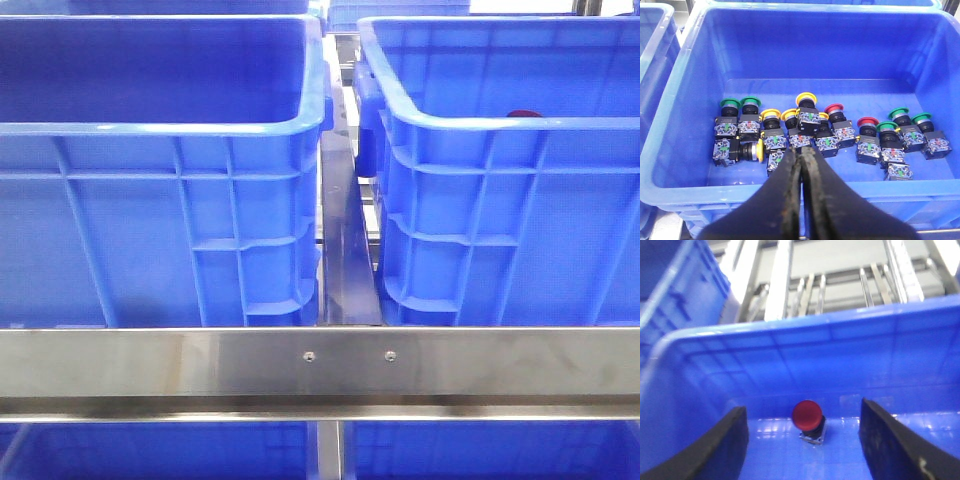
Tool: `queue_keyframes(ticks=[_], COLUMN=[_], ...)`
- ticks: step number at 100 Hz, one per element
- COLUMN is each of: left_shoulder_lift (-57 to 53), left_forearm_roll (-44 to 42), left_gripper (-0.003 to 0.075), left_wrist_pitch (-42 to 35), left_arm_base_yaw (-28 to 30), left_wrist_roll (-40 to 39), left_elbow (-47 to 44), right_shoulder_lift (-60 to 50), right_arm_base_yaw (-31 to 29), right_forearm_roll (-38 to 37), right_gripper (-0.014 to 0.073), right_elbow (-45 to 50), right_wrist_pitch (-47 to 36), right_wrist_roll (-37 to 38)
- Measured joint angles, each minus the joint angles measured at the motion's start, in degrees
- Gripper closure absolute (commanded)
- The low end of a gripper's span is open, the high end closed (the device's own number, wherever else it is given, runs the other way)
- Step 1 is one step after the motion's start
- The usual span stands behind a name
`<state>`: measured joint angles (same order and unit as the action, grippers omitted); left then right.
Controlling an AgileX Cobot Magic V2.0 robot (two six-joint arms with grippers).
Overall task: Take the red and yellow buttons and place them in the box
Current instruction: 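Raise the right gripper and position the left gripper over the button bin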
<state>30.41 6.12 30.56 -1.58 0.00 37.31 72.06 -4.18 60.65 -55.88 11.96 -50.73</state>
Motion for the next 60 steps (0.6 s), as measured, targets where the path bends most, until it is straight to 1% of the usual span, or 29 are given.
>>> queue_keyframes(ticks=[25, 34, 48, 55, 60], left_shoulder_lift=[0.0, 0.0, 0.0, 0.0, 0.0], left_forearm_roll=[0.0, 0.0, 0.0, 0.0, 0.0], left_gripper=[0.0739, 0.0739, 0.0739, 0.0739, 0.0739], left_wrist_pitch=[0.0, 0.0, 0.0, 0.0, 0.0], left_arm_base_yaw=[0.0, 0.0, 0.0, 0.0, 0.0], left_wrist_roll=[0.0, 0.0, 0.0, 0.0, 0.0], left_elbow=[0.0, 0.0, 0.0, 0.0, 0.0], right_shoulder_lift=[-16.22, -21.2, -27.9, -30.86, -32.63], right_arm_base_yaw=[-0.49, -0.49, -0.49, -0.49, -0.49], right_forearm_roll=[-3.43, -4.17, -4.55, -4.55, -4.55], right_gripper=[0.0099, 0.0134, 0.0252, 0.0331, 0.0409], right_elbow=[8.74, 12.16, 16.48, 17.56, 17.92], right_wrist_pitch=[4.11, 5.56, 6.48, 6.59, 6.85], right_wrist_roll=[0.0, 0.0, 0.0, 0.0, 0.0])
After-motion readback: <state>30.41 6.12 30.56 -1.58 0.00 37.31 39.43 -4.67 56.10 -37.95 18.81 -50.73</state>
